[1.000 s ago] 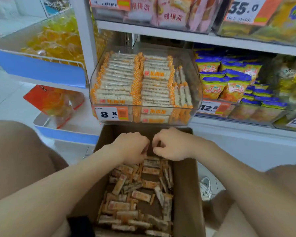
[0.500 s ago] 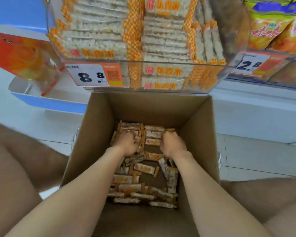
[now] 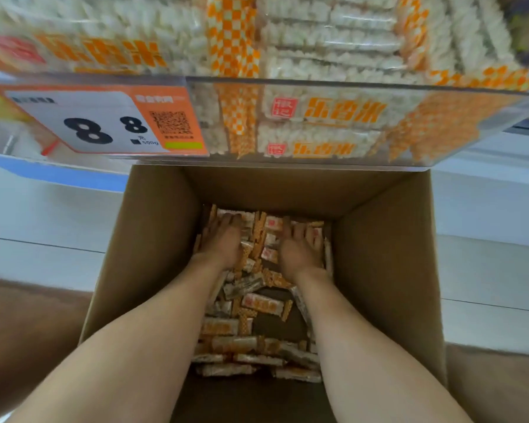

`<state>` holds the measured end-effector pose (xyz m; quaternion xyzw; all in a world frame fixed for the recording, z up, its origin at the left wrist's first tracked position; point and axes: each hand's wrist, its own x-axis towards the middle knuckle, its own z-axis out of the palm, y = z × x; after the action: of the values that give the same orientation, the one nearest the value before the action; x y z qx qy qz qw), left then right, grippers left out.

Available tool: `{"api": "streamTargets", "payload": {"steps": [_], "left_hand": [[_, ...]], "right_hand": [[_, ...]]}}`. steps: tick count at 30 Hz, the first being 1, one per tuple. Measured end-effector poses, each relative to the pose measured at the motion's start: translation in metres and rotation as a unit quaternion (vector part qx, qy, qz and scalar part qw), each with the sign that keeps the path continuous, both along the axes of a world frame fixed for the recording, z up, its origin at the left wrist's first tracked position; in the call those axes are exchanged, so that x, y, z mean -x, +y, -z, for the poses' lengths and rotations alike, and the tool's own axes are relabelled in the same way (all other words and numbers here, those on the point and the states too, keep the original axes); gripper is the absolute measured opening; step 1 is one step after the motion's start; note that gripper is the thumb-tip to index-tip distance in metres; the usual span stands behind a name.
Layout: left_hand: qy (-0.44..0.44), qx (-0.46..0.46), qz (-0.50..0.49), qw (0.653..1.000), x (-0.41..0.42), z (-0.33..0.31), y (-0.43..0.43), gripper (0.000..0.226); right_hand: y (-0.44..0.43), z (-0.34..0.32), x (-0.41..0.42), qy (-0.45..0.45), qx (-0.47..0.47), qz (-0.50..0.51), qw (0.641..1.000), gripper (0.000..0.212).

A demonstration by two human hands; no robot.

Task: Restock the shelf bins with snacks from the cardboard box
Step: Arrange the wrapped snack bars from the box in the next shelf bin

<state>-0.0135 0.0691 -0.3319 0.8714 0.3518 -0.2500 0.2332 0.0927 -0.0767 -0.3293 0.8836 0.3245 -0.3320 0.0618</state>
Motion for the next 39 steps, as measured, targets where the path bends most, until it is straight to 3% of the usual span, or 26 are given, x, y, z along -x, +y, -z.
{"api": "streamTargets", "payload": {"steps": [5, 11, 14, 17, 19, 22, 24, 29, 34, 39], "left_hand": [[0.016, -0.076, 0.076, 0.994, -0.003, -0.003, -0.002, 0.05], [-0.029, -0.046, 0.042, 0.998, 0.004, -0.003, 0.001, 0.038], [-0.043, -0.043, 0.032, 0.998, 0.013, -0.003, 0.003, 0.036], [-0.081, -0.063, 0.053, 0.993, 0.019, -0.018, 0.002, 0.021], [-0.122, -0.038, 0.035, 0.991, 0.022, -0.034, -0.001, 0.02], [-0.16, 0.054, -0.034, 0.985, 0.024, -0.066, -0.004, 0.026], [-0.166, 0.097, -0.028, 0.981, 0.024, -0.09, -0.006, 0.029], [-0.232, 0.124, 0.031, 0.964, 0.017, -0.154, -0.02, 0.038], [-0.265, 0.12, 0.101, 0.952, 0.029, -0.214, -0.034, 0.054], [-0.241, 0.083, 0.167, 0.953, 0.047, -0.268, -0.027, 0.044]], "right_hand": [[0.0, -0.001, 0.002, -0.06, -0.017, -0.045, 0.997, 0.063], [-0.008, 0.002, 0.0, -0.036, -0.073, 0.002, 0.997, 0.072], [-0.008, 0.0, 0.001, -0.005, -0.145, 0.096, 0.985, 0.078], [-0.006, -0.012, 0.003, 0.049, -0.261, 0.244, 0.933, 0.084], [-0.009, -0.027, -0.001, 0.117, -0.294, 0.307, 0.897, 0.068], [-0.014, -0.062, -0.007, 0.218, -0.364, 0.429, 0.798, 0.045], [-0.017, -0.086, -0.009, 0.225, -0.389, 0.455, 0.769, 0.037], [-0.037, -0.143, -0.003, 0.233, -0.341, 0.306, 0.858, 0.043], [-0.067, -0.197, 0.0, 0.277, -0.346, 0.203, 0.873, 0.05], [-0.089, -0.253, 0.005, 0.209, -0.363, 0.125, 0.899, 0.038]]}}
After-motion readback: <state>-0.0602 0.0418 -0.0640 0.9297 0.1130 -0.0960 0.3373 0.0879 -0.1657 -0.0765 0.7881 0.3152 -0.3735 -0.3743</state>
